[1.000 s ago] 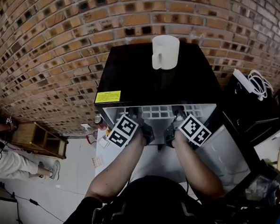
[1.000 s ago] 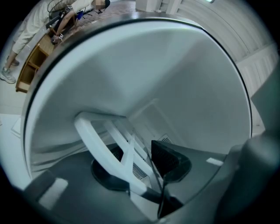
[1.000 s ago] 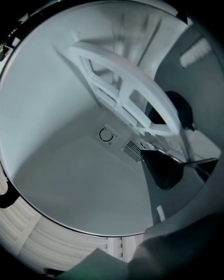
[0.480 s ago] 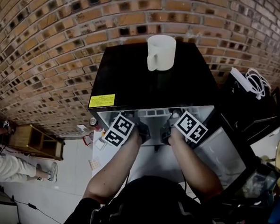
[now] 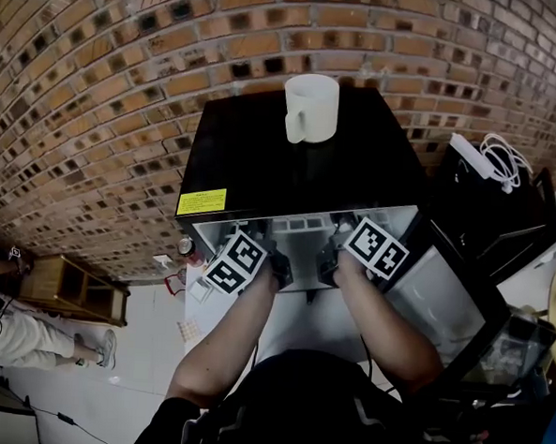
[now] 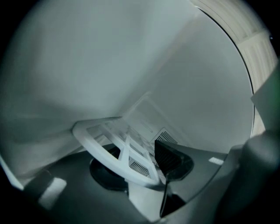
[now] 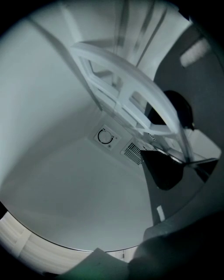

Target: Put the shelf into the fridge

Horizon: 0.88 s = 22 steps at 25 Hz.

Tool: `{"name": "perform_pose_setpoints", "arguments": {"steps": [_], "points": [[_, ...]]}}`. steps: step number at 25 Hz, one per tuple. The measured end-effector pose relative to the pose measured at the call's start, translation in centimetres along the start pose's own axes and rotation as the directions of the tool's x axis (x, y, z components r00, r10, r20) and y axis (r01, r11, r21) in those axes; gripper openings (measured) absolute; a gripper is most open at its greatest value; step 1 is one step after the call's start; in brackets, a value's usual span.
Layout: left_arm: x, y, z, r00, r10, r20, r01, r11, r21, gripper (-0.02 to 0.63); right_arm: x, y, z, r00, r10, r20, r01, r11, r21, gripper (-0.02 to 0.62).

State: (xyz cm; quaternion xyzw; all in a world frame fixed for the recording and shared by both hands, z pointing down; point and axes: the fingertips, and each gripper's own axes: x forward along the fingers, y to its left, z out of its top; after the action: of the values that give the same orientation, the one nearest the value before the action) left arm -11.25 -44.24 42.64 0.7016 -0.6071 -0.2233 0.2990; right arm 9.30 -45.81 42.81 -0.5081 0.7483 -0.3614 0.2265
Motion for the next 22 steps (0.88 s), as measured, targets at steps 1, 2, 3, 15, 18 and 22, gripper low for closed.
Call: {"name": "perform_pose_setpoints", "arguments": {"steps": [1,2,3,15,18,22], "points": [[-0.3,-0.1,0.0,1.000,-0.001,-0.002,0.001,1.000,0.013,0.178,0.0,0.0,-0.1,1.000,-0.003,-0.007,0.003,1.000,0.005,0.156],[-0.6,-0.2,-0.1,1.000,-0.010,-0.001,0.010,1.000,0.012,0.175,0.0,0.1,-0.1,1.000,-0.002,-0.015,0.002,1.000,0.005,0.157],[-0.8,-0.3,-0.1,1.000,-0.024,0.000,0.024,1.000,0.003,0.173,-0.1,0.2,-0.2,1.000,0.000,-0.022,0.000,1.000,-0.001,0.156],[-4.5,-0.8,-0.2,0.994,-0.109,-0.005,0.109,0.994,-0.014,0.167,-3.7,2.0,-1.8,0.997,0.047,-0.066,-0.046,0.999,0.013,0.138],[-5.6,-0.7,-0.3,0.990,-0.139,-0.013,0.139,0.990,0.005,0.154,-4.9,2.4,-2.3,0.997,0.050,-0.059,-0.049,0.999,0.017,0.129],[-7.8,-1.1,-0.7,0.985,-0.167,-0.041,0.170,0.983,0.072,0.117,-7.1,2.8,-3.6,0.996,0.037,-0.077,-0.037,0.999,0.005,0.117]]}}
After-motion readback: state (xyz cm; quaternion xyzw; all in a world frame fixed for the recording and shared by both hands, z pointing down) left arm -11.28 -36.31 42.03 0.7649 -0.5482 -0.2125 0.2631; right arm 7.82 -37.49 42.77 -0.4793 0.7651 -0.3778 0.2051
